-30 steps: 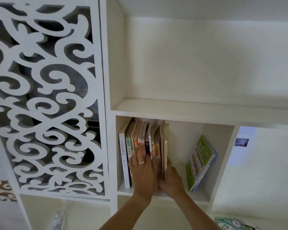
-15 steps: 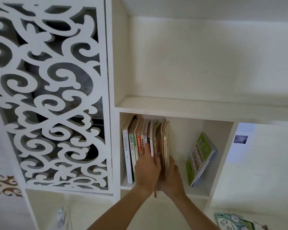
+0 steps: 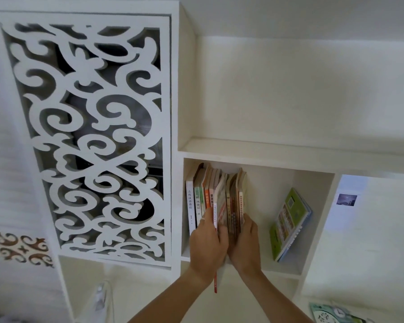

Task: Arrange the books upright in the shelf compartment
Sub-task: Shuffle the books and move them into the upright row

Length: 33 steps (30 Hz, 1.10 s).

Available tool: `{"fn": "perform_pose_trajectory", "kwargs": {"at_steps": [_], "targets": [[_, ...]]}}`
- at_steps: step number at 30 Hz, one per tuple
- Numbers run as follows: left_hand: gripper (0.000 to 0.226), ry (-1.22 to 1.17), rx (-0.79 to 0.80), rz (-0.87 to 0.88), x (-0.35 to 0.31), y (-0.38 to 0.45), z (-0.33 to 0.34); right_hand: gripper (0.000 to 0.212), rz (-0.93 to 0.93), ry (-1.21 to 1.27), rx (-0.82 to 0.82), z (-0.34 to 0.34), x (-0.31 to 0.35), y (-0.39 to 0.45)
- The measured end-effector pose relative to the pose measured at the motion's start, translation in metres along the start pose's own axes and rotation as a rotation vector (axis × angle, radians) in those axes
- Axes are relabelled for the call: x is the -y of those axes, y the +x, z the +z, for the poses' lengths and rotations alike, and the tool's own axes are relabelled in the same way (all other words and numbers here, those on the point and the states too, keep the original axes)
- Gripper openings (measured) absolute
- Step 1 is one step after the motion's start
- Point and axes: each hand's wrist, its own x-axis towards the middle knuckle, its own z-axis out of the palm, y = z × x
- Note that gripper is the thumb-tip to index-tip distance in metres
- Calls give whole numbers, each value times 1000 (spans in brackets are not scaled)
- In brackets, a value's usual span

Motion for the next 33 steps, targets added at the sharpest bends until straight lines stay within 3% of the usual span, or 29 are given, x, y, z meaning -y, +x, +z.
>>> {"fn": "perform_pose_trajectory", "kwargs": {"at_steps": [7, 10, 16, 20, 24, 28, 33], "targets": [[37, -50, -70, -8, 9, -8, -37, 67, -56, -141, -267, 4, 20, -2], [37, -75, -97, -28, 9, -8, -54, 61, -117, -99, -310, 4, 34, -4], [28, -51, -202, -38, 20, -3, -84, 42, -194, 47, -257, 9, 54, -2], [32, -66, -247, -44, 29, -2, -102, 29, -238, 41, -115, 20, 60, -3], [33, -24, -259, -43, 26, -5, -105, 47, -364, 19, 50, 35, 70, -6], [29, 0, -270, -61, 20, -6, -105, 33, -334, -17, -34, 30, 85, 6], [25, 28, -269, 4, 16, -3, -107, 57, -417, -275, -55, 24, 91, 40]]}}
